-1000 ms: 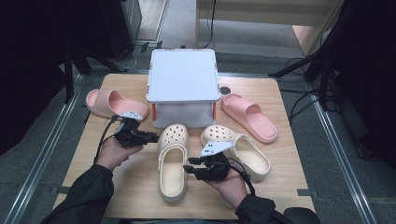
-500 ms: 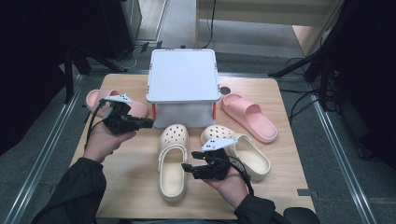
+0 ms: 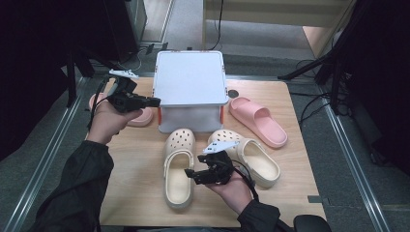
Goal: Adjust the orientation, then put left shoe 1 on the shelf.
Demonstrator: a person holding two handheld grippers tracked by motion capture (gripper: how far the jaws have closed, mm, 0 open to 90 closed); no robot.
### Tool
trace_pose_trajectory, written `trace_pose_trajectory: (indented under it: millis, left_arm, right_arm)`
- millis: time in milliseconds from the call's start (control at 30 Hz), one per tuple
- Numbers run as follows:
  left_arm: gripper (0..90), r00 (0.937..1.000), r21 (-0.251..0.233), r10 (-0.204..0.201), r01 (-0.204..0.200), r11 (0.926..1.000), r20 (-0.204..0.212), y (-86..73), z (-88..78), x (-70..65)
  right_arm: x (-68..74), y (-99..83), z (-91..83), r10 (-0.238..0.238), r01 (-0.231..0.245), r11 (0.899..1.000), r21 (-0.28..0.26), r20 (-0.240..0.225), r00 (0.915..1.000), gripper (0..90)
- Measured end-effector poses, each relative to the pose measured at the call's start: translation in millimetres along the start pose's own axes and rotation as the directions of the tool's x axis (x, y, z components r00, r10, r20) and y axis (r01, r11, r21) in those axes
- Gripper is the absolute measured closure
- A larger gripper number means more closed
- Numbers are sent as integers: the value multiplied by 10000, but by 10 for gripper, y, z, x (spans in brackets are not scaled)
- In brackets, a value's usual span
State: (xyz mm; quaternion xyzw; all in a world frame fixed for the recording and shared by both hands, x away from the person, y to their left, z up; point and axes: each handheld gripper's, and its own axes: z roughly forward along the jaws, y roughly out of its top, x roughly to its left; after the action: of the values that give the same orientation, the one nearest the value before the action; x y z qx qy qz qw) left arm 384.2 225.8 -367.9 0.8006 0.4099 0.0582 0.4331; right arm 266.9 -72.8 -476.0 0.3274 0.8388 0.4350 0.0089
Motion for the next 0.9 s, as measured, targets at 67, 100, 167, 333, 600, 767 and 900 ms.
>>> trace_pose_trajectory:
  millis: [67,100,167,333,600,767,900]
  left_arm:
    - [882,10000,-31,-79,79,10000,-55,22,41,47]
    - [884,9999,-53,-111,111,9999,-112,22,63,68]
    - [888,9997,-82,-139,138,9999,-189,10,101,112]
    - [890,9987,-50,74,-77,10000,-511,13,184,206]
    - [892,9986,-198,234,-244,9995,-480,-2,194,209]
    - [892,9989,-218,210,-219,9995,-413,-13,181,222]
    - [891,9989,-238,212,-222,9995,-415,-15,183,221]
  right_arm:
    - [0,3,6,69,-69,10000,3,13,10000,318]
    - [-4,2,16,102,-102,9999,-11,22,9999,316]
    - [-3,4,47,217,-217,9998,25,68,9997,315]
    - [39,11,157,292,-297,9993,222,228,9993,313]
    - [47,29,405,116,-199,9983,547,1478,9889,426]
    - [-51,24,377,488,-571,9966,601,1326,9900,534]
    - [-69,35,358,689,-762,9960,474,1386,9879,656]
